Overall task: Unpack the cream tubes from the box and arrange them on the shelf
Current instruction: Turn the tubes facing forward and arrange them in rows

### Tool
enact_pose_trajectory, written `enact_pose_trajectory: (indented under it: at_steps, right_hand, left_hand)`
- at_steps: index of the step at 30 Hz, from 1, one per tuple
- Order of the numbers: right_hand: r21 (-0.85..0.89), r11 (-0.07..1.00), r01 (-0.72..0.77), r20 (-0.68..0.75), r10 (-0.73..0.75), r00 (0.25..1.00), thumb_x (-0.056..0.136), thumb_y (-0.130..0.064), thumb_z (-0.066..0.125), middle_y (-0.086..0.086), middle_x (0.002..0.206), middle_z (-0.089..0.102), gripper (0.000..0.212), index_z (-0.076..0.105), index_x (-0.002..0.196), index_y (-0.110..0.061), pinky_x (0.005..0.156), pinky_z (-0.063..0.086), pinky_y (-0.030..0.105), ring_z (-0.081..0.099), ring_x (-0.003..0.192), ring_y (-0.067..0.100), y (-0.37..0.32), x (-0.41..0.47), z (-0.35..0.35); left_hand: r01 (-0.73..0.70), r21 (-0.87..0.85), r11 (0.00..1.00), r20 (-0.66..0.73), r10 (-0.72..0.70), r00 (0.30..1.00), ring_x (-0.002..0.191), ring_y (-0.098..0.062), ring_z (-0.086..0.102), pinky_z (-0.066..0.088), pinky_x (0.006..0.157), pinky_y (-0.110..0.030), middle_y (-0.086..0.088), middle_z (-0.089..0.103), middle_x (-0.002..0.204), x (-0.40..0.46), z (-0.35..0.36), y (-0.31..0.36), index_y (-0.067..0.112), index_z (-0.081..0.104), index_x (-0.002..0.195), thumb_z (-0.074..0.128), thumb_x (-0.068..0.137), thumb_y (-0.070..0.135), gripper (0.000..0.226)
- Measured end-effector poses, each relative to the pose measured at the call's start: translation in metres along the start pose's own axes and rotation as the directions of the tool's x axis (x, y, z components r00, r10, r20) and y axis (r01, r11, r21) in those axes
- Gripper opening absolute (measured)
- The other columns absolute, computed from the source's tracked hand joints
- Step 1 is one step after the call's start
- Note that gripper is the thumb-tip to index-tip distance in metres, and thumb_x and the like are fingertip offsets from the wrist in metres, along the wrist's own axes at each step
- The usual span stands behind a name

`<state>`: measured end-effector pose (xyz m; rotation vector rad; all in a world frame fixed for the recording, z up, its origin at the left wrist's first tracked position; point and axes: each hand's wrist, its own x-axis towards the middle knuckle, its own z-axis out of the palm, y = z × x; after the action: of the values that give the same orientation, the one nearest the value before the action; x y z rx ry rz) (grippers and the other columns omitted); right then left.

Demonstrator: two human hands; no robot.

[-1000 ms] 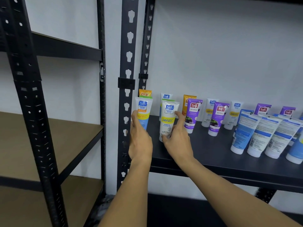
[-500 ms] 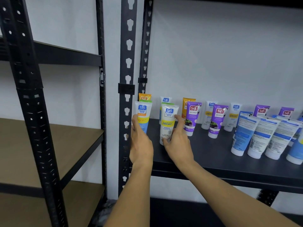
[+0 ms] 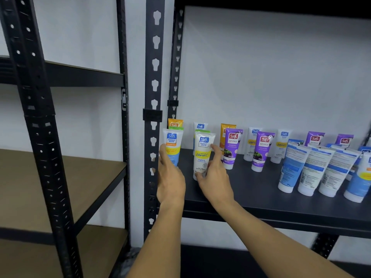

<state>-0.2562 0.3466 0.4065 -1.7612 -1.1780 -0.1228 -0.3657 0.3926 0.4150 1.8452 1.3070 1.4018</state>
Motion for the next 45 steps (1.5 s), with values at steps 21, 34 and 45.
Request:
enact_pose_trajectory:
  at_steps: [21, 34, 45]
  right_hand:
    - [-0.568, 0.807, 0.161, 0.502, 0.185, 0.845, 0.105, -0.045, 0.018, 0.004, 0.166, 0.011, 0.059, 0.015, 0.159, -0.021, 0.122, 0.009, 0.043, 0.01, 0.153, 0.024, 0.078, -0.042, -0.138]
    - [-0.13, 0.989, -0.066, 0.086, 0.077, 0.993, 0.096, -0.029, 0.053, -0.001, 0.129, 0.062, 0.04, 0.05, 0.136, -0.023, 0.091, 0.053, 0.034, 0.059, 0.111, 0.012, 0.12, -0.036, -0.246]
    - [0.233, 0.963, -0.135, -0.122, 0.167, 0.978, 0.096, -0.013, 0.06, 0.002, 0.145, 0.048, 0.059, 0.033, 0.148, -0.018, 0.104, 0.043, 0.028, 0.046, 0.132, 0.015, 0.165, -0.018, -0.26]
  left_hand:
    - [-0.258, 0.657, 0.708, 0.365, 0.0, 0.931, 0.151, -0.033, 0.006, -0.003, 0.12, -0.055, -0.015, 0.008, 0.164, -0.089, 0.027, 0.023, 0.02, 0.013, 0.157, 0.01, 0.101, 0.055, 0.066]
    - [-0.252, 0.365, 0.896, 0.48, 0.05, 0.876, 0.146, -0.035, 0.022, 0.022, 0.118, -0.051, -0.013, 0.017, 0.162, -0.122, 0.093, 0.114, 0.027, 0.007, 0.157, 0.037, 0.102, 0.047, 0.066]
    - [-0.071, -0.162, 0.984, 0.314, 0.12, 0.942, 0.125, -0.017, 0.047, 0.048, 0.093, -0.036, -0.005, 0.04, 0.14, -0.147, 0.168, 0.159, 0.038, 0.015, 0.145, 0.068, 0.09, 0.018, 0.078]
